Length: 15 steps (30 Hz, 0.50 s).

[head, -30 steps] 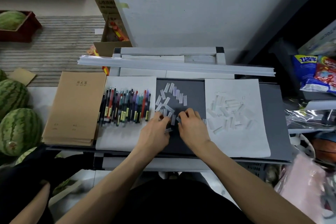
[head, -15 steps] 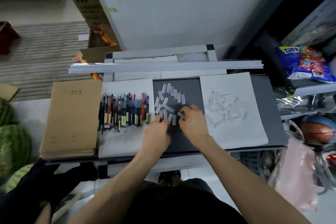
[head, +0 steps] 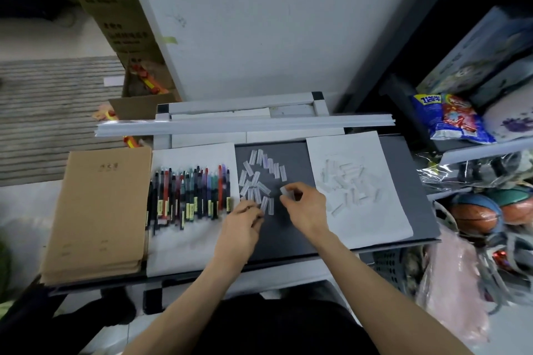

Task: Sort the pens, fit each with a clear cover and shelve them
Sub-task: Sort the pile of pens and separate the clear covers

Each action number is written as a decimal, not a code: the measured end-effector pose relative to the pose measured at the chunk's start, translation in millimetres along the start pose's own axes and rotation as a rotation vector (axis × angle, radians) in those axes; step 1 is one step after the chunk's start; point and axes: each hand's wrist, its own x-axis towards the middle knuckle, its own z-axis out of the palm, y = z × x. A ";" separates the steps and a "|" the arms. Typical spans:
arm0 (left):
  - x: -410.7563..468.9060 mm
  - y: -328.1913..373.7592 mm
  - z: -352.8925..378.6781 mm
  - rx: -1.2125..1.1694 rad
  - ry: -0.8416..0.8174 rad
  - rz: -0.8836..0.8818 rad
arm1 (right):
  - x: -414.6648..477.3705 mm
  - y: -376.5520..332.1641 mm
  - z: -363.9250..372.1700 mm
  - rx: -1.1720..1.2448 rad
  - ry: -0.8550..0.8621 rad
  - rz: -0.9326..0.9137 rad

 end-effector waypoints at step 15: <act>0.2 29.1 -28.6 -1.400 -0.070 -0.885 | 24.8 7.8 -27.7 1.001 -0.445 0.515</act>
